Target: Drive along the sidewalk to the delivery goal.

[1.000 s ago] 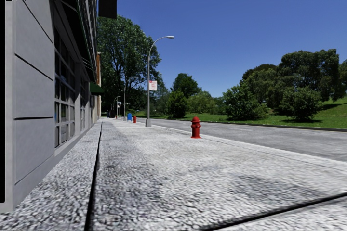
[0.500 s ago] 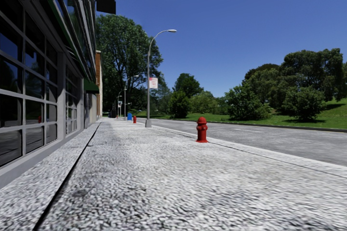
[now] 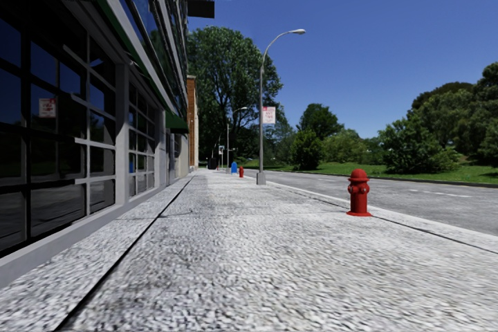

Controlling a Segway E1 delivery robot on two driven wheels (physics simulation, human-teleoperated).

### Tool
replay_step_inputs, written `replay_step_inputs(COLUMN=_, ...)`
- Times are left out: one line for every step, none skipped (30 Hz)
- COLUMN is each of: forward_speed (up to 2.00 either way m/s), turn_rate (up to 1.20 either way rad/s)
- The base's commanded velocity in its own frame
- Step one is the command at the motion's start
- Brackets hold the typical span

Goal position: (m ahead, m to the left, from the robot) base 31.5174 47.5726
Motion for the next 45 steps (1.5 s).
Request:
replay_step_inputs(forward_speed=2.00, turn_rate=0.20)
replay_step_inputs(forward_speed=2.00, turn_rate=0.12)
replay_step_inputs(forward_speed=2.00, turn_rate=0.01)
replay_step_inputs(forward_speed=2.00, turn_rate=0.00)
replay_step_inputs(forward_speed=2.00, turn_rate=0.00)
replay_step_inputs(forward_speed=2.00, turn_rate=0.00)
replay_step_inputs(forward_speed=2.00, turn_rate=0.00)
replay_step_inputs(forward_speed=2.00, turn_rate=0.00)
replay_step_inputs(forward_speed=2.00, turn_rate=0.00)
replay_step_inputs(forward_speed=2.00, turn_rate=0.00)
replay_step_inputs(forward_speed=2.00, turn_rate=0.00)
replay_step_inputs(forward_speed=2.00, turn_rate=0.00)
replay_step_inputs(forward_speed=2.00, turn_rate=0.00)
replay_step_inputs(forward_speed=2.00, turn_rate=0.00)
replay_step_inputs(forward_speed=2.00, turn_rate=0.00)
replay_step_inputs(forward_speed=2.00, turn_rate=0.01)
replay_step_inputs(forward_speed=2.00, turn_rate=0.19)
replay_step_inputs(forward_speed=2.00, turn_rate=0.19)
replay_step_inputs(forward_speed=2.00, turn_rate=0.35)
replay_step_inputs(forward_speed=2.00, turn_rate=0.39)
replay_step_inputs(forward_speed=2.00, turn_rate=0.39)
replay_step_inputs(forward_speed=2.00, turn_rate=0.39)
replay_step_inputs(forward_speed=2.00, turn_rate=0.39)
replay_step_inputs(forward_speed=2.00, turn_rate=0.36)
replay_step_inputs(forward_speed=2.00, turn_rate=0.32)
replay_step_inputs(forward_speed=2.00, turn_rate=0.32)
replay_step_inputs(forward_speed=2.00, turn_rate=0.26)
replay_step_inputs(forward_speed=2.00, turn_rate=0.21)
replay_step_inputs(forward_speed=2.00, turn_rate=0.18)
replay_step_inputs(forward_speed=2.00, turn_rate=0.18)
replay_step_inputs(forward_speed=2.00, turn_rate=0.17)
replay_step_inputs(forward_speed=2.00, turn_rate=0.17)
replay_step_inputs(forward_speed=2.00, turn_rate=0.12)
replay_step_inputs(forward_speed=2.00, turn_rate=0.01)
replay_step_inputs(forward_speed=2.00, turn_rate=0.00)
replay_step_inputs(forward_speed=2.00, turn_rate=0.00)
replay_step_inputs(forward_speed=2.00, turn_rate=0.00)
replay_step_inputs(forward_speed=2.00, turn_rate=0.00)
replay_step_inputs(forward_speed=2.00, turn_rate=0.00)
replay_step_inputs(forward_speed=2.00, turn_rate=0.00)
replay_step_inputs(forward_speed=2.00, turn_rate=0.00)
replay_step_inputs(forward_speed=2.00, turn_rate=0.00)
replay_step_inputs(forward_speed=2.00, turn_rate=0.00)
replay_step_inputs(forward_speed=2.00, turn_rate=0.00)
replay_step_inputs(forward_speed=2.00, turn_rate=0.00)
